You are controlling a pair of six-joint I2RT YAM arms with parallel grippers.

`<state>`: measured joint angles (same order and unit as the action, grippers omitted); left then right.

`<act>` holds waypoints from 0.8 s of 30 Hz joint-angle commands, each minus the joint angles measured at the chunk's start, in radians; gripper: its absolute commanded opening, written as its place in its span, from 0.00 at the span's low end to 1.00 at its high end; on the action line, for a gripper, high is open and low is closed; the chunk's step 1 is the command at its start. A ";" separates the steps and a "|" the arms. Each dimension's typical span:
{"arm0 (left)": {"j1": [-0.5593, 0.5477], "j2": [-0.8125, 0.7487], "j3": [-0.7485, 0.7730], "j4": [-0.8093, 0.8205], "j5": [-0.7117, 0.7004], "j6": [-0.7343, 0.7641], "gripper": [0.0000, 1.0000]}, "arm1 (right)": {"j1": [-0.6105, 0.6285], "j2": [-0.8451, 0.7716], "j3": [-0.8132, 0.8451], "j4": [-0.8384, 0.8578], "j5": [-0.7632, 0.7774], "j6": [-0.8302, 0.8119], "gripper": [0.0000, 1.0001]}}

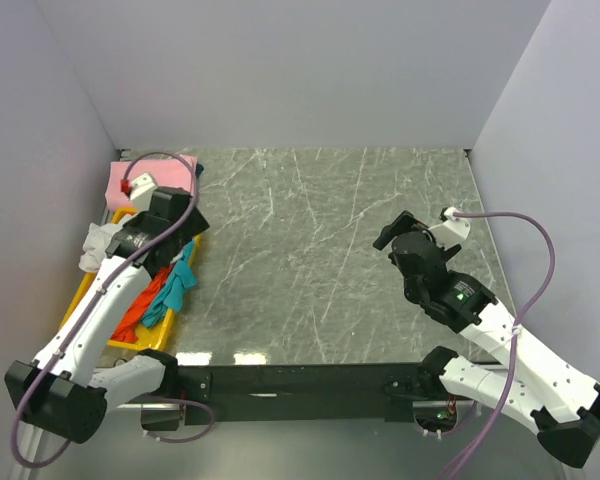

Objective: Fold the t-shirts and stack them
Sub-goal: Grab the tshirt from the pile

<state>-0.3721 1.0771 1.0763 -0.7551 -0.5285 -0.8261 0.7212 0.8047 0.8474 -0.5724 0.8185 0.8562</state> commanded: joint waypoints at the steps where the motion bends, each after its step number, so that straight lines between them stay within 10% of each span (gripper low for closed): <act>1: 0.105 0.011 -0.013 -0.061 -0.018 -0.022 0.99 | 0.003 0.004 0.036 -0.037 0.048 0.066 1.00; 19: 0.506 0.164 -0.147 0.092 0.085 0.136 0.99 | 0.001 -0.058 -0.008 -0.011 0.024 0.050 1.00; 24: 0.512 0.224 -0.157 0.089 0.091 0.127 0.56 | 0.001 -0.045 0.002 -0.009 0.033 0.033 1.00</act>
<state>0.1337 1.2873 0.9234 -0.6884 -0.4576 -0.7109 0.7212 0.7555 0.8452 -0.6121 0.8188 0.8928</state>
